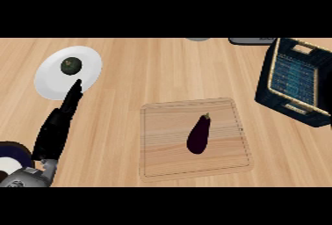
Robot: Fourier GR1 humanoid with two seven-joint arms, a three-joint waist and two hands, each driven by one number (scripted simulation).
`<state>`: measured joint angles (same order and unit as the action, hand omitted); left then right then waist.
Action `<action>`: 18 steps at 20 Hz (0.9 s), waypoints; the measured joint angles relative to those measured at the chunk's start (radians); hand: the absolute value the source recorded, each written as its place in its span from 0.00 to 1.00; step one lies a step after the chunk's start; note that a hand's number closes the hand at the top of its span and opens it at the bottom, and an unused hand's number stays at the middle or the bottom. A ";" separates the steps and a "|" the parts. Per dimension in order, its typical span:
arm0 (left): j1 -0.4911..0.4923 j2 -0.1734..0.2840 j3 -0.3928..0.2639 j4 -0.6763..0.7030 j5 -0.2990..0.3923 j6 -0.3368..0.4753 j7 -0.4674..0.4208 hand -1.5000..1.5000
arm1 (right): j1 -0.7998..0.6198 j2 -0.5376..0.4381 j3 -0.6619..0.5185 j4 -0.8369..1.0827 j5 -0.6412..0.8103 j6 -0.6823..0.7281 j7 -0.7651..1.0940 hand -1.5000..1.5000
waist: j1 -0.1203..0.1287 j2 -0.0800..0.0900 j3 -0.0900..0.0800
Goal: Pick the eggplant from the cutting board and place it in the basket
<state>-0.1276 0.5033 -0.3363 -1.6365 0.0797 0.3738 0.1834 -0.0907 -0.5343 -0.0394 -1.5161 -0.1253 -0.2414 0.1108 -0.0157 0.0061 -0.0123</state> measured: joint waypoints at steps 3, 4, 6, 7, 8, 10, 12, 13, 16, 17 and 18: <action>-0.002 -0.017 0.041 0.028 0.018 -0.008 -0.022 0.50 | 0.018 0.031 0.021 -0.023 0.080 -0.094 0.062 1.00 | 0.006 -0.003 0.006; -0.001 -0.017 0.065 0.038 0.031 -0.007 -0.031 0.50 | 0.030 0.043 0.032 -0.037 0.116 -0.139 0.095 1.00 | 0.007 -0.004 0.006; -0.004 -0.021 0.107 0.049 0.056 0.000 -0.040 0.50 | 0.051 0.063 0.048 -0.051 0.190 -0.233 0.171 1.00 | 0.007 -0.006 0.006; -0.009 -0.030 0.123 0.062 0.077 -0.005 -0.041 0.50 | 0.036 0.098 0.071 -0.067 0.203 -0.254 0.151 1.00 | 0.010 -0.005 0.008; -0.012 -0.033 0.134 0.067 0.092 -0.010 -0.040 0.50 | 0.022 0.138 0.094 -0.088 0.227 -0.295 0.126 1.00 | 0.015 -0.005 0.009; -0.035 -0.048 0.141 0.078 0.108 -0.014 -0.026 0.50 | -0.023 0.209 0.151 -0.053 0.337 -0.403 0.122 0.00 | 0.027 -0.002 0.009; -0.041 -0.057 0.147 0.092 0.119 -0.023 -0.034 0.50 | -0.047 0.275 0.191 0.011 0.457 -0.519 0.149 0.00 | 0.037 0.001 0.008; -0.042 -0.058 0.150 0.095 0.124 -0.027 -0.034 0.50 | -0.058 0.294 0.197 0.043 0.517 -0.570 0.178 0.00 | 0.040 0.002 0.007; -0.056 -0.055 0.162 0.102 0.134 -0.037 -0.030 0.50 | -0.084 0.325 0.185 0.142 0.684 -0.663 0.286 0.00 | 0.039 0.002 0.004; -0.053 -0.055 0.165 0.106 0.135 -0.037 -0.032 0.50 | -0.090 0.329 0.174 0.169 0.739 -0.675 0.326 0.00 | 0.038 0.001 0.003; -0.050 -0.051 0.171 0.107 0.141 -0.043 -0.033 0.50 | -0.098 0.330 0.162 0.190 0.791 -0.675 0.370 0.00 | 0.036 -0.001 0.002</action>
<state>-0.1771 0.4521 -0.1651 -1.5296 0.2208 0.3312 0.1507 -0.1890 -0.2040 0.1224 -1.3262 0.6656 -0.9165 0.4813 0.0206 0.0054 -0.0101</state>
